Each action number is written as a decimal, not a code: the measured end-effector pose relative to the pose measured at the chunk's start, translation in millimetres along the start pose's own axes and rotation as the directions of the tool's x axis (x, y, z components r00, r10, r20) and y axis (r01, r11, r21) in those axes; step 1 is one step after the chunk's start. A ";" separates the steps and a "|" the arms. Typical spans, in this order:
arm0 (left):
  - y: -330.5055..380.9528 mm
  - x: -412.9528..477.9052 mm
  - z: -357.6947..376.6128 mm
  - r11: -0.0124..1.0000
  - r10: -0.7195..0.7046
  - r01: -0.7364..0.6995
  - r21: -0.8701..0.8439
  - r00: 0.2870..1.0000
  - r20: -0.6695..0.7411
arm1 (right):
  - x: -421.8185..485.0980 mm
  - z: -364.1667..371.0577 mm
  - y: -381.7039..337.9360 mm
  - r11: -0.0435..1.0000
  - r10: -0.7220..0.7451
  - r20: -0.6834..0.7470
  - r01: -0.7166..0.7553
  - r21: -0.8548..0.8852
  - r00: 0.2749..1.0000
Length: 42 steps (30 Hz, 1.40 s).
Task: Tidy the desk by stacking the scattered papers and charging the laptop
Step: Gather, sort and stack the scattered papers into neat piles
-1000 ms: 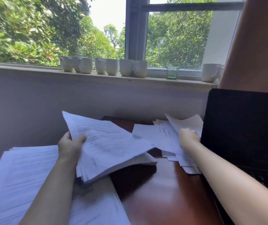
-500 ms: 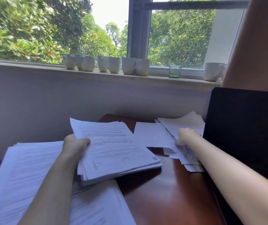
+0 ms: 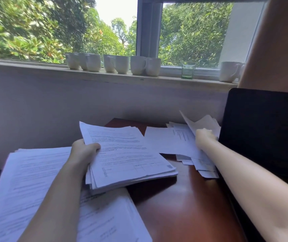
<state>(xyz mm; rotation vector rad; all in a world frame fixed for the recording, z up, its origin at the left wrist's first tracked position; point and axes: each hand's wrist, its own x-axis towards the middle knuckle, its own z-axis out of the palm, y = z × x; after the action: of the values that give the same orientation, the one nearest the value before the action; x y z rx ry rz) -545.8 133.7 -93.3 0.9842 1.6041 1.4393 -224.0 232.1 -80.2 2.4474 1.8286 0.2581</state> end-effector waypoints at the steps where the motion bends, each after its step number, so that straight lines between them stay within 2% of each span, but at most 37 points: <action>1: 0.3 -0.3 -0.2 1.000 0.002 -0.002 0.004 1.000 0.002 | 0.1 -0.3 1.3 1.000 -0.002 -0.021 0.003 0.013 1.000; 4: -0.2 2.3 -0.3 1.000 0.003 -0.003 -0.001 1.000 0.004 | 0.7 -2.8 3.0 0.991 0.003 -0.074 0.007 0.134 0.997; 8: -1.3 4.4 -0.9 1.000 -0.002 0.002 0.007 1.000 0.002 | 8.3 -22.4 -11.0 0.899 0.026 -0.106 0.023 0.437 0.994; 12: 1.3 2.4 -4.1 0.999 -0.011 0.011 0.047 1.000 0.016 | 0.5 -46.5 -38.6 0.866 -0.167 -0.099 0.194 0.460 0.981; 14: 2.9 2.5 -9.6 0.997 -0.022 0.019 0.072 0.999 0.033 | -8.4 -58.4 -51.8 0.839 -0.332 -0.100 0.342 0.423 0.938; 17: 2.5 5.0 -16.8 0.990 -0.042 0.034 0.137 0.997 0.060 | -30.9 -69.7 -67.4 0.746 -0.565 -0.085 0.552 0.373 0.821; 19: 0.7 6.8 -18.5 0.983 -0.053 0.042 0.177 0.997 0.058 | -43.6 -67.2 -77.9 0.676 -0.665 -0.094 0.651 0.345 0.741; 21: -1.6 9.0 -18.6 0.978 -0.059 0.045 0.203 0.996 0.064 | -54.4 -60.3 -88.7 0.624 -0.707 -0.135 0.702 0.343 0.694; 23: -3.4 11.4 -19.0 0.974 -0.066 0.048 0.221 0.995 0.078 | -61.1 -57.7 -95.2 0.641 -0.682 -0.194 0.703 0.308 0.706; 26: -3.7 13.0 -18.5 0.977 -0.054 0.037 0.212 0.996 0.071 | -68.5 -69.0 -97.9 0.741 -0.599 -0.328 0.661 0.118 0.731; 31: -3.9 7.1 -11.2 0.990 0.014 -0.027 0.140 0.995 0.094 | -71.0 -99.0 -87.2 0.804 -0.535 -0.539 0.589 -0.087 0.651; 33: -7.8 9.0 -11.5 0.991 0.048 -0.060 0.118 0.993 0.104 | -68.0 -107.6 -79.3 0.821 -0.473 -0.613 0.568 -0.048 0.632; 35: -10.6 11.9 -12.9 0.994 0.038 -0.048 0.102 0.994 0.099 | -64.6 -112.9 -70.9 0.810 -0.400 -0.656 0.582 0.075 0.641; 39: -8.0 15.3 -8.2 1.000 -0.001 -0.001 0.029 0.998 0.067 | -55.6 -125.5 -49.1 0.760 -0.226 -0.654 0.551 0.345 0.722; 42: -4.4 19.1 -5.8 1.000 0.004 -0.004 -0.001 1.000 0.002 | -47.2 -141.3 -29.3 0.670 -0.191 -0.637 0.574 0.472 0.747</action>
<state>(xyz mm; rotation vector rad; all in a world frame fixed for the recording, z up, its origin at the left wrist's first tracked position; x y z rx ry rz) -559.3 148.3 -98.0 0.9882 1.6010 1.4407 -290.0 189.7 49.8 2.3599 3.1323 0.3605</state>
